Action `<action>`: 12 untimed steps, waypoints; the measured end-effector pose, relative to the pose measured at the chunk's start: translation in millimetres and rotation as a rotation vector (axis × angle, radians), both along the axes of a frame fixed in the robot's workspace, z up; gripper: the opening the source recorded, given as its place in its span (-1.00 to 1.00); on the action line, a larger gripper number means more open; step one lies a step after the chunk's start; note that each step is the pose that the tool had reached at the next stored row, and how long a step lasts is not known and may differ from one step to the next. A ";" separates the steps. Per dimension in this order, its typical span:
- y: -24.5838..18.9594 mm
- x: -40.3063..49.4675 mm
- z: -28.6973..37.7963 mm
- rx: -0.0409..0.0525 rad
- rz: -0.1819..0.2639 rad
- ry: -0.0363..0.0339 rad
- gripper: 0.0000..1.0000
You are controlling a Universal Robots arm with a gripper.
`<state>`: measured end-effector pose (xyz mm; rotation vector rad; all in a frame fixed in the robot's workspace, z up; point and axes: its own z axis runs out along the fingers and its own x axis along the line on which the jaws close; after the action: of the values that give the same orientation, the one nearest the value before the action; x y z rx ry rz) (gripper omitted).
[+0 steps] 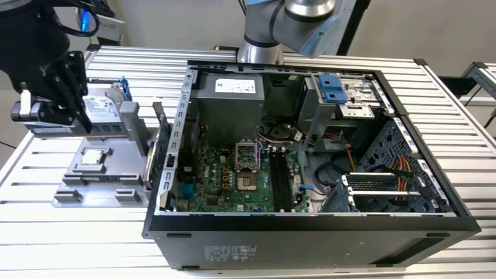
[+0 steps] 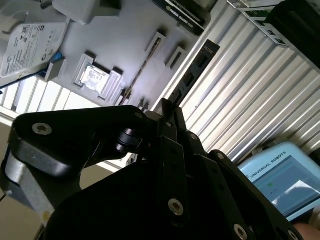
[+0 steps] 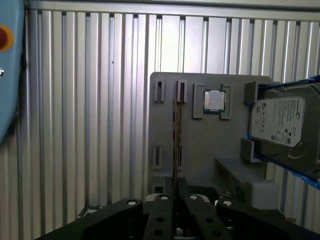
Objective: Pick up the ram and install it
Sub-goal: 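Pick up the ram and move it above insertion slot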
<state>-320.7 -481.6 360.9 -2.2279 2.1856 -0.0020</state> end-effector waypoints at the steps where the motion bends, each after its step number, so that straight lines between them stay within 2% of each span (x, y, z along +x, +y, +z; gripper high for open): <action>1: 0.0 2.2 0.0 0.0000 0.000 0.0000 -1.00; 8: 0.0 17.0 0.0 0.0000 0.000 0.0018 -1.00; 12: 0.0 22.8 0.4 0.0000 0.000 0.0053 -1.00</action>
<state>-297.9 -481.5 361.3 -2.2306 2.1882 0.0040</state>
